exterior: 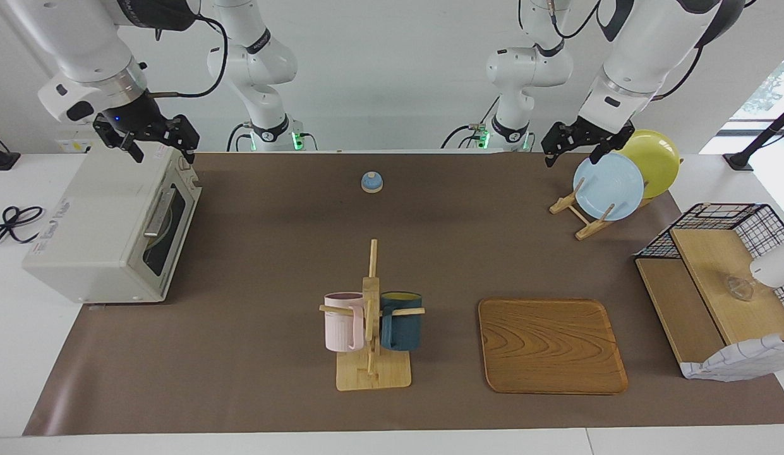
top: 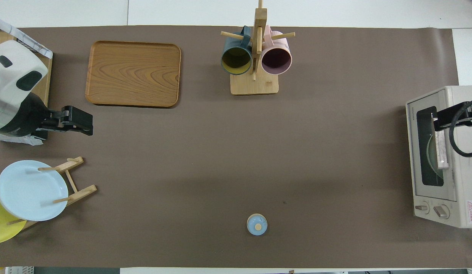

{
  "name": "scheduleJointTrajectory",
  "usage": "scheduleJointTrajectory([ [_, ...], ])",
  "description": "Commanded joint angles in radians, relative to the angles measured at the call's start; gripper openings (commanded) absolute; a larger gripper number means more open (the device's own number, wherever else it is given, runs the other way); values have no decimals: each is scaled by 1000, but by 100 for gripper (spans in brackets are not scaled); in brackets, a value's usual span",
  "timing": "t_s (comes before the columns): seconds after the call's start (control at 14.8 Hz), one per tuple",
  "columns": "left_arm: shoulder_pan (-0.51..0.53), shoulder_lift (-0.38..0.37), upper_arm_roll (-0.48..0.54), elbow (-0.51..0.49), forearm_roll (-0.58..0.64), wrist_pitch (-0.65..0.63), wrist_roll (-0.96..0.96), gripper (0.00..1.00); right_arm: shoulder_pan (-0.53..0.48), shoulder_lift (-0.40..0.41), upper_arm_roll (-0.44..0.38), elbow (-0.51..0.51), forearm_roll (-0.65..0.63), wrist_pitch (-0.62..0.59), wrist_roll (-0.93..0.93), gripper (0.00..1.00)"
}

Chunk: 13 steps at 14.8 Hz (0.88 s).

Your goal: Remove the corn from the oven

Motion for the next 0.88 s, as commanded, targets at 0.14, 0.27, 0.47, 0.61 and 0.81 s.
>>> scheduleJointTrajectory([
  [0.14,-1,-29,4,-30,14,7,2,100,3,-3,7,1,0,10,4,100],
  [0.27,-1,-29,4,-30,14,7,2,100,5,-6,9,0,-2,9,8,100],
  [0.47,-1,-29,4,-30,14,7,2,100,3,-12,9,-14,0,9,5,100],
  [0.61,-1,-29,4,-30,14,7,2,100,5,-13,9,-19,-2,7,2,100],
  [0.81,-1,-29,4,-30,14,7,2,100,5,-18,9,-31,0,10,1,97],
])
